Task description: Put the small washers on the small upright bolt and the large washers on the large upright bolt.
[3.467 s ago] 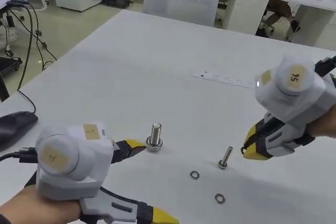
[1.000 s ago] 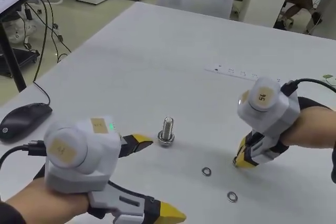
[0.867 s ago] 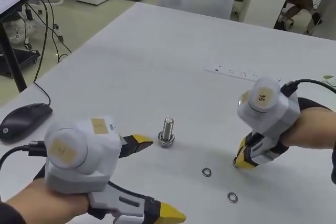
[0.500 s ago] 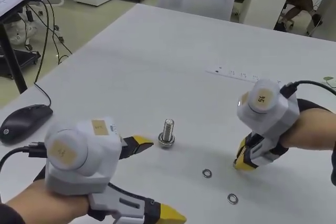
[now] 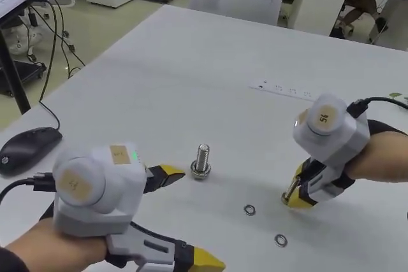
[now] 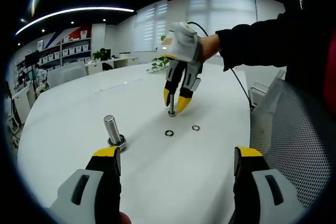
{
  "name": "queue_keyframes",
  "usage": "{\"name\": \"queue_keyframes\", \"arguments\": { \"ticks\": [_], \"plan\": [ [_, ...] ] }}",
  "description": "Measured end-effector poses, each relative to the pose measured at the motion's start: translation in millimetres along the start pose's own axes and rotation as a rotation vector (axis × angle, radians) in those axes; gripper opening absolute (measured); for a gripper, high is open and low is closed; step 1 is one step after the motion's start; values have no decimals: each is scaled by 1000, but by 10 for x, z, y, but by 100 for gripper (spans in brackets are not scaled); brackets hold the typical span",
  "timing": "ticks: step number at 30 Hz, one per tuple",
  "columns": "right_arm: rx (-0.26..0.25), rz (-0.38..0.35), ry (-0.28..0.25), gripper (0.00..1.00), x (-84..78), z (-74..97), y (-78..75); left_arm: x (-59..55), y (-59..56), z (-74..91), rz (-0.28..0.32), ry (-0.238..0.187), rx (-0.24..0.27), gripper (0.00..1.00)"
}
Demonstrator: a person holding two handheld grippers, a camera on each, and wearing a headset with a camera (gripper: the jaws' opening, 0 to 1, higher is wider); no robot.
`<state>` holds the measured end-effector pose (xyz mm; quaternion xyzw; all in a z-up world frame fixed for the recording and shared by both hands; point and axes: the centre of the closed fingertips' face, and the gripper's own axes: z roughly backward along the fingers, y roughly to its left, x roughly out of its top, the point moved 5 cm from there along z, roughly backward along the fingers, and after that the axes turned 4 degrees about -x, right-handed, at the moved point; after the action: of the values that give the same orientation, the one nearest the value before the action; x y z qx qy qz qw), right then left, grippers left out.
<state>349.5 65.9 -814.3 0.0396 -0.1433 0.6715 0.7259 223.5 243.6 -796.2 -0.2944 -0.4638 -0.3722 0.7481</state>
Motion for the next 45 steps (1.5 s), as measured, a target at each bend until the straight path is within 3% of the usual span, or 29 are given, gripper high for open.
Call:
{"name": "queue_keyframes", "arguments": {
  "ticks": [25,45],
  "plan": [
    [-5,-20,-8,32,-147,154,204,18,12,-16,-6,-7,-5,89],
    [58,22,-26,32,-52,73,643,29,5,-13,-10,-6,-4,89]
  ]
}}
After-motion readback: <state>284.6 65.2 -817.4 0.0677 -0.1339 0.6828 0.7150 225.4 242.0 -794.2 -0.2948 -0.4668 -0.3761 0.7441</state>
